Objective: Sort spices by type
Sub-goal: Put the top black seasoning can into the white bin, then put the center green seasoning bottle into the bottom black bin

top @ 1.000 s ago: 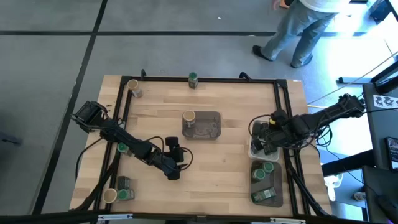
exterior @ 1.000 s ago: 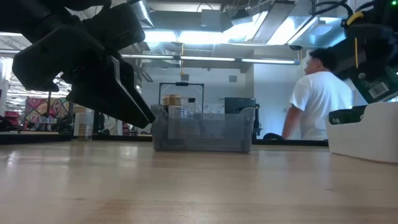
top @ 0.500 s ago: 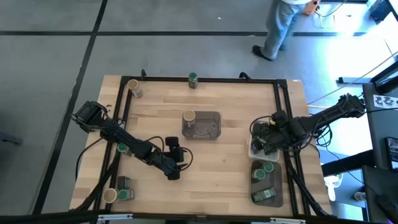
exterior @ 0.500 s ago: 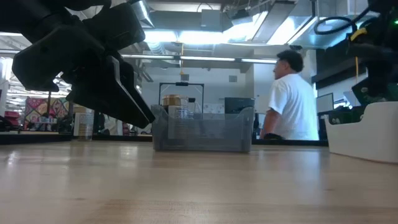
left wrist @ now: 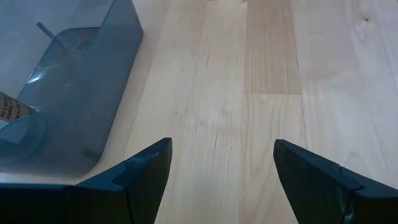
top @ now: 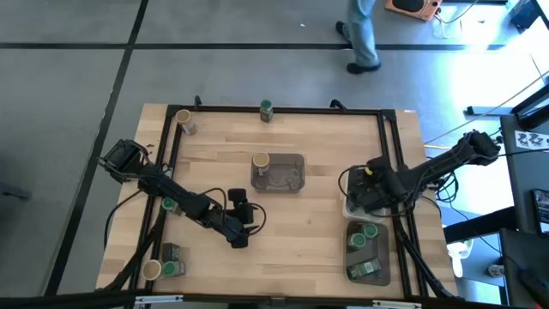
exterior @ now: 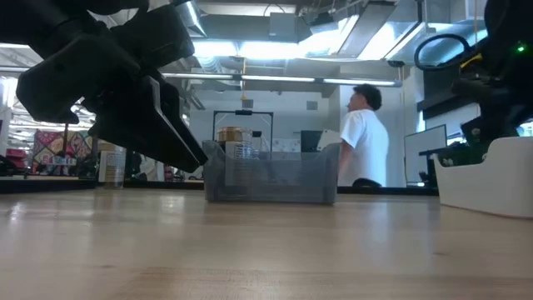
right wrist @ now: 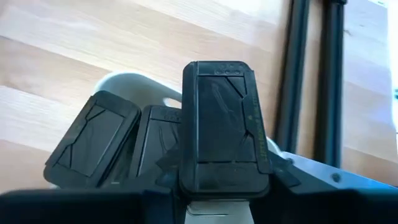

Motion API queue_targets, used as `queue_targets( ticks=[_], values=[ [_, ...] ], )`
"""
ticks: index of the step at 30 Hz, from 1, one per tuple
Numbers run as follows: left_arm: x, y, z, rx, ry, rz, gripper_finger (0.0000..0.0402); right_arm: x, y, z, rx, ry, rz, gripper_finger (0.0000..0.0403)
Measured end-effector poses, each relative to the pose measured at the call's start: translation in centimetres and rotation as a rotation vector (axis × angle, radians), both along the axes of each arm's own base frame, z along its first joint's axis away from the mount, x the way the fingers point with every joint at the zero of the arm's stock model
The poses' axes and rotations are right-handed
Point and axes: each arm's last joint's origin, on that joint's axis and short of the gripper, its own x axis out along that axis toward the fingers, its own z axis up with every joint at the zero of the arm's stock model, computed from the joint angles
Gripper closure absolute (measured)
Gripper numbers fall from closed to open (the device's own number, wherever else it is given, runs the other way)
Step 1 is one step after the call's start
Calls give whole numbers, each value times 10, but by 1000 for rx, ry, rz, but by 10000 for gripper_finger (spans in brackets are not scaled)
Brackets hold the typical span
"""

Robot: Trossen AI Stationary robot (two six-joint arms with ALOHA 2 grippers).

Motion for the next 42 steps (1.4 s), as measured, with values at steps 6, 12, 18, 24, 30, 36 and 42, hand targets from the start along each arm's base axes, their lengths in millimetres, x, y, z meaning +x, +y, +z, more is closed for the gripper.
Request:
queue_targets(
  ticks=[6, 12, 18, 24, 30, 36, 42],
  values=[
    [0, 0, 0, 0, 0, 0, 123, 6, 3, -7, -10, 31, 6, 281],
    [0, 0, 0, 0, 0, 0, 123, 8, 4, -9, -15, 57, 11, 265],
    [0, 0, 0, 0, 0, 0, 123, 7, 3, -9, -8, 81, 22, 202],
    [0, 0, 0, -7, -7, 3, 123, 13, 6, 4, 7, 64, 71, 165],
    [0, 0, 0, -14, -9, 10, 123, 32, 13, 39, -16, -42, 210, 162],
    [0, 0, 0, -15, -10, 11, 123, 62, 24, 52, -54, -236, 436, 162],
    [3, 3, 2, -1, -22, 3, 123, 98, 40, 53, -105, -351, 675, 162]
  ],
)
